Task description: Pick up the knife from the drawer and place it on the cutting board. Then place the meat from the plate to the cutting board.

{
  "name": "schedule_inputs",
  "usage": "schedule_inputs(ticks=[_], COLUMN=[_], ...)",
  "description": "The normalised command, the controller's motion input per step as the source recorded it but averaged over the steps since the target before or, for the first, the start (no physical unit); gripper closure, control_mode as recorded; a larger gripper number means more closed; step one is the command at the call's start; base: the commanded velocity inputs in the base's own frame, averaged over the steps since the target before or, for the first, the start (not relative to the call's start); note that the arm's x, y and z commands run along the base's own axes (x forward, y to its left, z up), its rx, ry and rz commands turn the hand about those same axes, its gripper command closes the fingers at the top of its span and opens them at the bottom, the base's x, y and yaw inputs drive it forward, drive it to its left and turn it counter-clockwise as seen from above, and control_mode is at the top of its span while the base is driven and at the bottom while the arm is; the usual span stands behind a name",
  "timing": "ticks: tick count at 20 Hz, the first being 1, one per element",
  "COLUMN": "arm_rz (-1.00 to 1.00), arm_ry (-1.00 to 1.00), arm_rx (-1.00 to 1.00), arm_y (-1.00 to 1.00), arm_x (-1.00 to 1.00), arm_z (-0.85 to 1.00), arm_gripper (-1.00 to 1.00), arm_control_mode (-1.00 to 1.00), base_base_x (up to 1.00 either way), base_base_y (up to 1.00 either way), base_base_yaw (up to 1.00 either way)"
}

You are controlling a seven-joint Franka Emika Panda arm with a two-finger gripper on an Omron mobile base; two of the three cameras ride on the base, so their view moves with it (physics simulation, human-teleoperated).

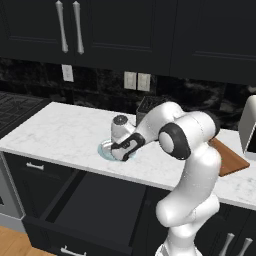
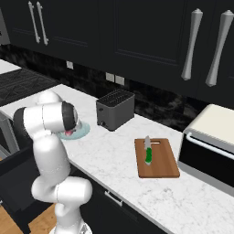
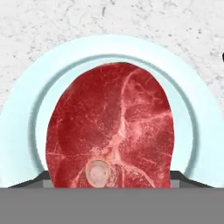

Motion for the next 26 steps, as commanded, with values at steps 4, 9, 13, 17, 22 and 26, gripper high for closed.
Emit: schedule_inputs(ticks=[4,9,13,17,22,26], arm_rz=[0.01,0.0,0.0,0.0,0.04,0.06], arm_ry=[-0.37,-0.19,0.0,0.11,0.12,0.0], arm_rx=[0.0,0.08,0.02,0.0,0.0,-0.13], arm_y=[-0.05,-0.06,-0.14,-0.3,-0.09,-0.2], arm_x=[-1.0,-0.58,-0.31,-0.08,-0.18,-0.55], arm_z=[0.54,1.0,0.78,0.86,1.0,0.17], arm_gripper=[1.0,1.0,1.0,1.0,1.0,1.0], arm_control_mode=[-1.0,-1.0,-1.0,-1.0,-1.0,-1.0], base_base_x=[0.0,0.0,0.0,0.0,0.0,0.0], base_base_y=[0.0,0.0,0.0,0.0,0.0,0.0], base_base_yaw=[0.0,0.0,0.0,0.0,0.0,0.0])
